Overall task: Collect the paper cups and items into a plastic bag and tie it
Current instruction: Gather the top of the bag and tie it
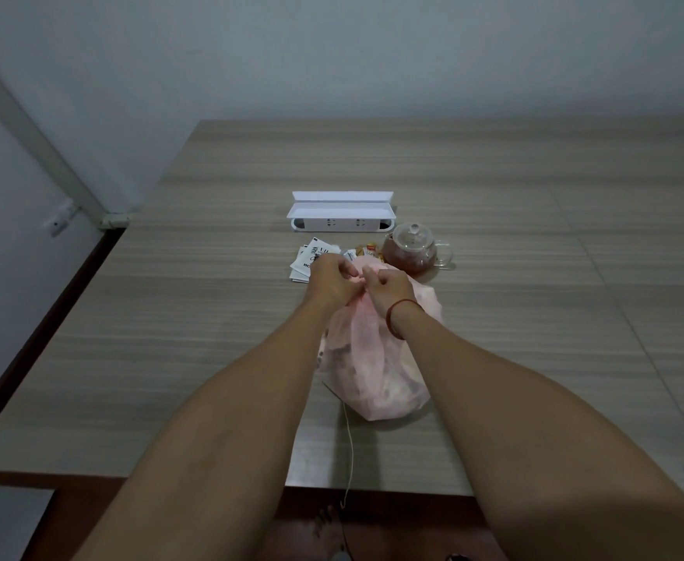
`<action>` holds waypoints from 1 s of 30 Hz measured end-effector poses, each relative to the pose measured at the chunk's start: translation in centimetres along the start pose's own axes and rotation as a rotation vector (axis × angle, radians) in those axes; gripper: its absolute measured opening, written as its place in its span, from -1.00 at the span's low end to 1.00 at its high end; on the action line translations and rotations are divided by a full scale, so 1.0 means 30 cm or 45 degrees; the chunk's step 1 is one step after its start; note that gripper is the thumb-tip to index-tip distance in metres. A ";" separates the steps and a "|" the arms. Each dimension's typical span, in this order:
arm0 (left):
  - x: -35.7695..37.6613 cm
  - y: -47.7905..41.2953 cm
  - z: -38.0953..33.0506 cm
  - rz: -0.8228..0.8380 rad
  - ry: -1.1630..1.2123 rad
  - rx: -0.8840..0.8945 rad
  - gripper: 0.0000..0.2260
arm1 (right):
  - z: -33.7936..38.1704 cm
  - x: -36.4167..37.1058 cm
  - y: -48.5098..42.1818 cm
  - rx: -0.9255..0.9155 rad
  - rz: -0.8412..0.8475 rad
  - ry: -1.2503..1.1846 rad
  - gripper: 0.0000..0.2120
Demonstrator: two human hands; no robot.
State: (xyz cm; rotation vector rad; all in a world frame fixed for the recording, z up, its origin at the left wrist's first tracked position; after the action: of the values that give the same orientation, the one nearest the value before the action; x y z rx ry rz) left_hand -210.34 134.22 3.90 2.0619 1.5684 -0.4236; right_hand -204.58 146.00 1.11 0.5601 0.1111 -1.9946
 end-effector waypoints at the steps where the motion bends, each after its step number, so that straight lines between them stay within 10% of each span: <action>1: -0.001 0.000 -0.006 -0.048 -0.083 0.020 -0.72 | 0.003 -0.003 0.004 -0.004 -0.008 0.022 -0.52; 12: 0.023 0.011 -0.002 -0.073 -0.325 -0.014 -0.80 | 0.065 -0.002 0.003 -0.173 -0.057 -0.030 -0.46; 22: 0.050 0.057 0.117 0.280 0.832 -0.548 -0.85 | 0.009 -0.016 0.006 -0.002 -0.149 -0.089 -0.55; 30: -0.016 0.052 0.192 -0.074 0.717 -0.687 -0.80 | -0.053 -0.011 0.040 0.200 -0.225 -0.092 -0.55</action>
State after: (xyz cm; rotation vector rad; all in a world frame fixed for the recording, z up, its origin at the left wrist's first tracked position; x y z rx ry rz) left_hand -208.66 130.25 -0.26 1.7803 1.7936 0.5616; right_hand -202.88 146.21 0.03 0.5948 -0.0427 -2.2065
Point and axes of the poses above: each hand's wrist, its own y-axis away from the middle knuckle, its own x-axis out of the palm, z = x × y, the point moved 9 cm from there along -y, towards the middle knuckle, and after that the axes turned 6 degrees about -x, right-handed, at the moved point
